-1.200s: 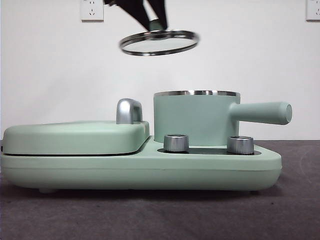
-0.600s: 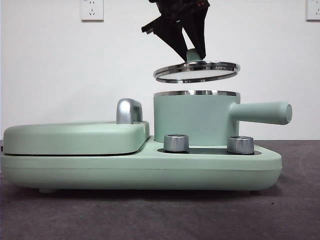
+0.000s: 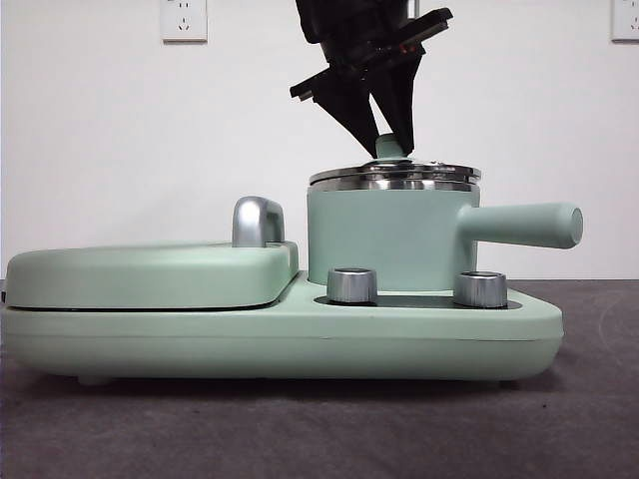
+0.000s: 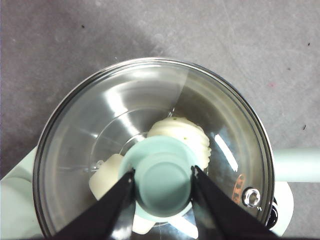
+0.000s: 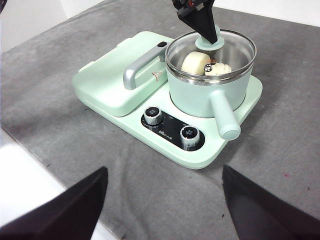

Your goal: Put the buns in a small steamer

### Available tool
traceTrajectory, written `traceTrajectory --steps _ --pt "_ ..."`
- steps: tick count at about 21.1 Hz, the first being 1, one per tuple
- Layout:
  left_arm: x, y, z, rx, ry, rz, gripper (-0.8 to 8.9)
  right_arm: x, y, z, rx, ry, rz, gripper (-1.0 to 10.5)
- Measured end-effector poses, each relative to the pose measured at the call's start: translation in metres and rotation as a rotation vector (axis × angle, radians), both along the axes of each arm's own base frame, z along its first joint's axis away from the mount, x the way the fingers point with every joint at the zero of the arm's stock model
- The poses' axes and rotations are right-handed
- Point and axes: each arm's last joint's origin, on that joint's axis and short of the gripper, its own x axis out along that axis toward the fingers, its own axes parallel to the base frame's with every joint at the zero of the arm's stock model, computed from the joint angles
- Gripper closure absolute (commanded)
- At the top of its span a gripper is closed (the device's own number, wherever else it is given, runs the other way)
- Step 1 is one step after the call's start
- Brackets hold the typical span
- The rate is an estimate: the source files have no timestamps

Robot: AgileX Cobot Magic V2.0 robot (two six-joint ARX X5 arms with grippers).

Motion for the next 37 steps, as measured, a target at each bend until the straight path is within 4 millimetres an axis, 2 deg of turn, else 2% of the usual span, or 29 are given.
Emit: traceTrajectory --steps 22,23,24,26,27,28,31,33,34,37 --pt "0.003 -0.004 -0.004 0.018 -0.044 -0.063 7.83 0.000 0.000 0.000 0.009 0.007 -0.005 5.9" --pt "0.003 -0.004 -0.004 0.018 -0.043 -0.061 7.68 0.000 0.000 0.000 0.010 0.008 -0.006 5.9" --pt "0.003 -0.004 -0.004 0.017 -0.041 -0.057 6.99 0.000 0.000 0.000 0.010 0.009 -0.006 5.9" --pt "0.003 -0.004 -0.005 0.014 -0.034 -0.047 4.82 0.000 0.000 0.000 0.010 0.009 -0.006 5.9" --pt "0.004 -0.005 -0.005 0.008 -0.038 -0.043 4.06 0.000 0.000 0.000 0.010 0.009 -0.006 5.9" --pt "0.005 -0.005 -0.005 0.006 -0.038 -0.040 3.69 0.000 0.000 0.000 0.010 0.009 -0.006 5.9" --pt "0.004 0.001 -0.005 0.023 -0.003 -0.015 3.70 0.000 0.000 0.000 0.010 0.008 -0.006 5.9" --pt "0.001 0.016 0.006 0.029 0.029 0.030 3.76 0.000 0.000 0.000 0.010 0.008 -0.006 5.9" --pt "-0.001 0.025 0.018 0.007 0.021 0.061 3.76 0.000 0.000 0.000 0.010 0.008 -0.006 5.9" --pt "-0.026 0.064 0.077 -0.106 -0.049 0.145 3.77 0.000 0.000 0.000 0.011 0.008 -0.006 5.9"
